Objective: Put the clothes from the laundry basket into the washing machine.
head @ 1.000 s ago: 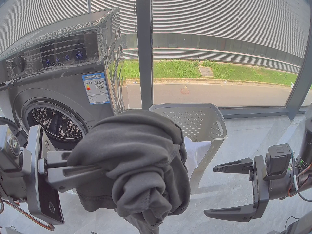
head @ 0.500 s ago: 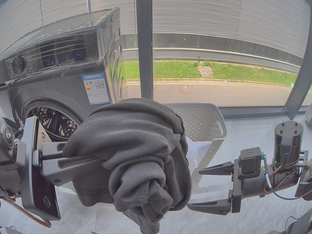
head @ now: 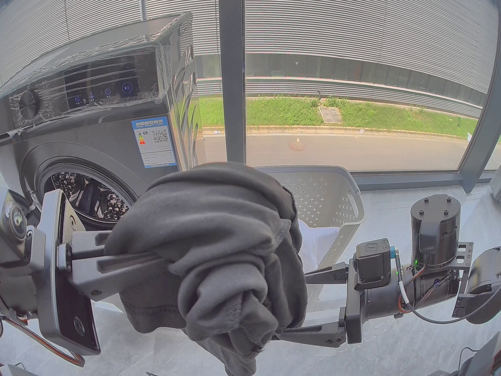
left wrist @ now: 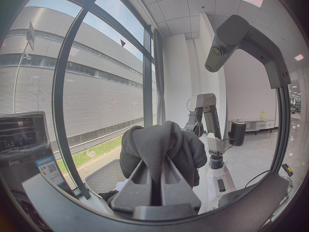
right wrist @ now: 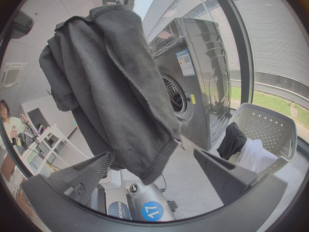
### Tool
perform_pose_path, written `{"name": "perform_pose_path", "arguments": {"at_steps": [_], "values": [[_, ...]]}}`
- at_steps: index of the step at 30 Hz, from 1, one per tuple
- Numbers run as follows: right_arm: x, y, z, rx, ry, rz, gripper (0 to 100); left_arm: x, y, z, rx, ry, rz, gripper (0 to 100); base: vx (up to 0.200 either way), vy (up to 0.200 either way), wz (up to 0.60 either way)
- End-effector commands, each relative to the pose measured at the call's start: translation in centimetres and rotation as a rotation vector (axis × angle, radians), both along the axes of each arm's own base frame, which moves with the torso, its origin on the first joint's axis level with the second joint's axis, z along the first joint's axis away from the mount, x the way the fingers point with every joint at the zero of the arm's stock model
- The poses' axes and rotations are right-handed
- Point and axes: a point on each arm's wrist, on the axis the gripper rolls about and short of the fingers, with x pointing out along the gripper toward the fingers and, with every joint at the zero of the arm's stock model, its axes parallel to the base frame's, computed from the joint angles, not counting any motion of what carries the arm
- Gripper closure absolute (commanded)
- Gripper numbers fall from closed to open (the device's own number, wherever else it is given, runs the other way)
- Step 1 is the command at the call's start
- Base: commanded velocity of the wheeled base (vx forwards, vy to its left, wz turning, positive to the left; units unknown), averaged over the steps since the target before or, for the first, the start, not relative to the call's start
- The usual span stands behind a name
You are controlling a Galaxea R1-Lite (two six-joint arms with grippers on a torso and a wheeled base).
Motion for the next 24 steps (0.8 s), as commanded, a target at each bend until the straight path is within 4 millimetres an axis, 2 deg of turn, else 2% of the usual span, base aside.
{"name": "perform_pose_path", "arguments": {"at_steps": [1, 8, 13, 14, 20, 24], "values": [[0.0, 0.6, 0.2, 0.007, -0.005, 0.019, 0, 0.0, 0.0, -0.1, 0.002, 0.003, 0.000, 100, 0.000, 0.000, 0.00], [0.1, 2.4, 0.3, 0.015, -0.006, 0.061, 0, 0.0, 0.0, 0.0, 0.000, 0.001, 0.000, 100, 0.000, 0.000, 0.00], [0.2, 2.9, 0.0, 0.007, 0.002, 0.070, 0, -0.1, 0.1, -0.1, -0.001, 0.000, 0.000, 100, 0.000, 0.000, 0.00], [0.1, 2.9, 0.0, 0.008, 0.001, 0.072, 100, -0.1, 0.1, -0.1, -0.001, 0.001, 0.000, 100, 0.000, 0.000, 0.00], [0.1, 2.8, 0.2, 0.013, -0.005, 0.068, 100, -0.1, 0.1, -0.2, 0.004, 0.007, 0.000, 100, 0.000, 0.000, 0.00], [-0.7, 1.8, 1.5, 0.045, -0.039, 0.062, 100, 0.0, 0.0, -0.3, 0.007, 0.010, 0.000, 100, 0.000, 0.000, 0.00]]}}
